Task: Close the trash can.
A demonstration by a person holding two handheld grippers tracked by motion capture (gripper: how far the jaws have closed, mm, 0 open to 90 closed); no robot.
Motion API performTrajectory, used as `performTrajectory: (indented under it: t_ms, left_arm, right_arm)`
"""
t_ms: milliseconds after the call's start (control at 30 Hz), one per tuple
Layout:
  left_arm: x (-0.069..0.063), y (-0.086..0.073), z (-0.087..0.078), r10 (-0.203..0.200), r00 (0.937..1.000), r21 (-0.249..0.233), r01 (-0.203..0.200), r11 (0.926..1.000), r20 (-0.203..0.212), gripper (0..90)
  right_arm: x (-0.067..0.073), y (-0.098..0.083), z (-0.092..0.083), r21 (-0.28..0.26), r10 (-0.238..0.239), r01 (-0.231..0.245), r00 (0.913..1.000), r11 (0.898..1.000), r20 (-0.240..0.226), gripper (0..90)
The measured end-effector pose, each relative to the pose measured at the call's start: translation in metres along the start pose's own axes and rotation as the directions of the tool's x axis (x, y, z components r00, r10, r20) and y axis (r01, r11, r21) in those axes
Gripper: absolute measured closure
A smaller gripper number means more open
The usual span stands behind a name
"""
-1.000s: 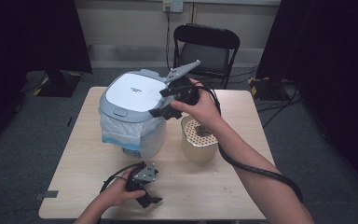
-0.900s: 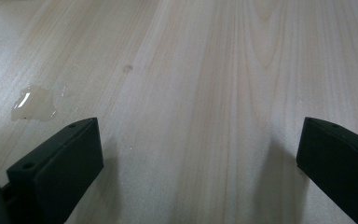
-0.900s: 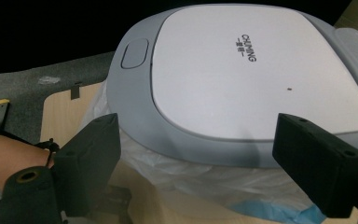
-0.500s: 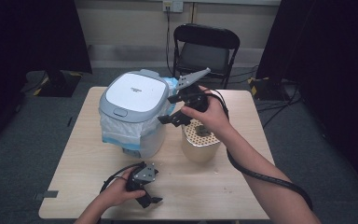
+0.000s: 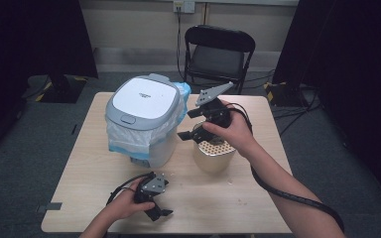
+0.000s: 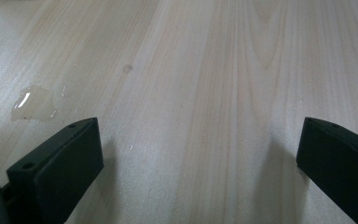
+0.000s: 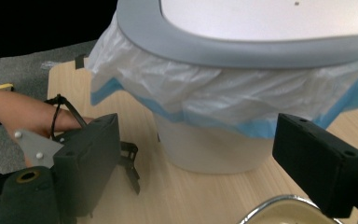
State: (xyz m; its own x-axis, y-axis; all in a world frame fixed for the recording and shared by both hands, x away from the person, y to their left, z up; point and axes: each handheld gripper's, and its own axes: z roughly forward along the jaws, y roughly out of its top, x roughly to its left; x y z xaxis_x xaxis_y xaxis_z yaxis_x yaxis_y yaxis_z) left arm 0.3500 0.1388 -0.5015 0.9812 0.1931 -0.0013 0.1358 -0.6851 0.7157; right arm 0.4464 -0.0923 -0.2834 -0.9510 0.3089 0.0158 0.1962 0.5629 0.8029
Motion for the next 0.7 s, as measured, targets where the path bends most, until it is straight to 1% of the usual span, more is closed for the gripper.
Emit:
performTrajectory:
  t_ms: [133,267,300,367,433,700]
  left_arm:
    - [0.0,0.0,0.0,0.0,1.0,-0.005,0.0,1.0,-0.003,0.0]
    - [0.0,0.0,0.0,0.0,1.0,-0.004,0.0,1.0,-0.004,0.0]
    - [0.0,0.0,0.0,-0.001,1.0,-0.004,0.001,1.0,-0.004,0.0]
    - [0.0,0.0,0.0,-0.001,1.0,-0.004,0.001,1.0,-0.004,0.0]
    - [0.0,0.0,0.001,-0.001,1.0,-0.008,0.001,1.0,-0.004,0.0]
    - [0.0,0.0,0.001,-0.001,1.0,-0.008,0.001,1.0,-0.005,0.0]
  right_arm:
    - [0.001,-0.012,-0.002,0.014,-0.002,0.002,1.0,1.0,-0.002,14.9]
    - [0.0,-0.019,-0.005,0.013,0.004,-0.004,1.0,1.0,-0.002,14.9]
    - [-0.001,-0.024,-0.007,0.011,0.01,-0.01,1.0,1.0,-0.002,14.9]
    - [-0.001,-0.026,-0.009,0.011,0.015,-0.015,0.9999,1.0,-0.004,14.9]
    - [-0.001,-0.033,-0.012,0.018,0.014,-0.013,0.9999,1.0,-0.003,14.9]
    - [-0.002,-0.046,-0.02,0.036,0.018,-0.018,0.9998,0.999,0.001,14.9]
